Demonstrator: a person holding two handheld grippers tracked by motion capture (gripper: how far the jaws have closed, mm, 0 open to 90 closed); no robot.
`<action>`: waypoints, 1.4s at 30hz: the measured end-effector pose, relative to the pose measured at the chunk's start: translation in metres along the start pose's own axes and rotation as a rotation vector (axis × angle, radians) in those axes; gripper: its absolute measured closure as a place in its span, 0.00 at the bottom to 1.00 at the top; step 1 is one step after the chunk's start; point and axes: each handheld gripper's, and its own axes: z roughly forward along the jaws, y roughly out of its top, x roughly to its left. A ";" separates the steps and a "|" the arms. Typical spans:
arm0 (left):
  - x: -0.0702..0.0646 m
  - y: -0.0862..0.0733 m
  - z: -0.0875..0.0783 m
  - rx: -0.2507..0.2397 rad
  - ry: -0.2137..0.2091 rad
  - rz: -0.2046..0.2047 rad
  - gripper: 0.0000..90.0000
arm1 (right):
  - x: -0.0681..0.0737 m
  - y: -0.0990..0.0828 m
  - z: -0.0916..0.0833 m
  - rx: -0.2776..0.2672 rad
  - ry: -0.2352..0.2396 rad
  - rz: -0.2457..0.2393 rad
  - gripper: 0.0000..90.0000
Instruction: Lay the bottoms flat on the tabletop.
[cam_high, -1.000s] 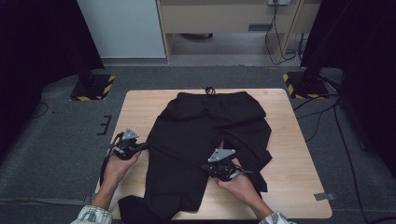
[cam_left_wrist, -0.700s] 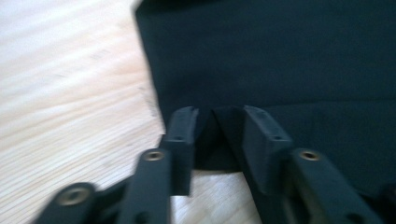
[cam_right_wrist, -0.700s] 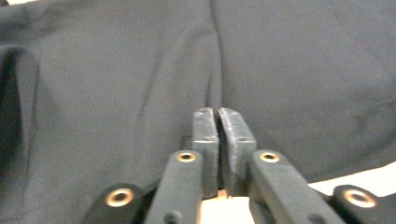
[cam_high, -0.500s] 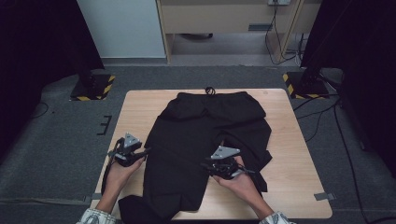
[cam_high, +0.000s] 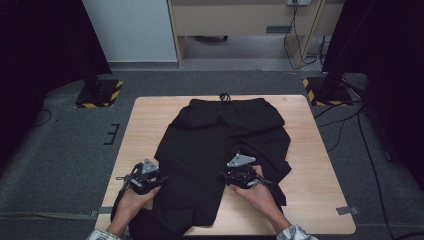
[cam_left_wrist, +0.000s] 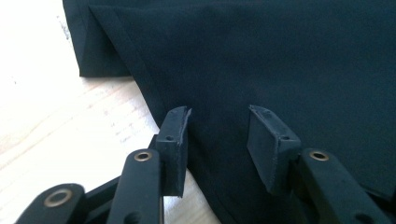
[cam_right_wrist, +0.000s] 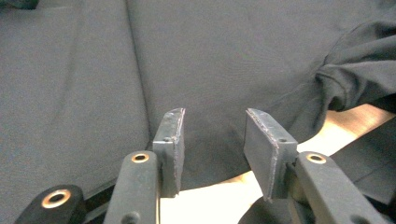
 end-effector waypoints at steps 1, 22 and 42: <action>0.000 0.000 -0.001 0.006 0.002 0.003 0.67 | 0.000 0.000 0.001 0.005 -0.003 -0.001 0.64; -0.013 -0.041 -0.048 0.090 0.008 0.074 0.76 | -0.008 0.004 0.009 0.009 -0.009 0.011 0.59; -0.010 -0.041 -0.045 0.064 -0.057 0.077 0.84 | 0.023 0.006 0.014 0.021 0.075 -0.057 0.50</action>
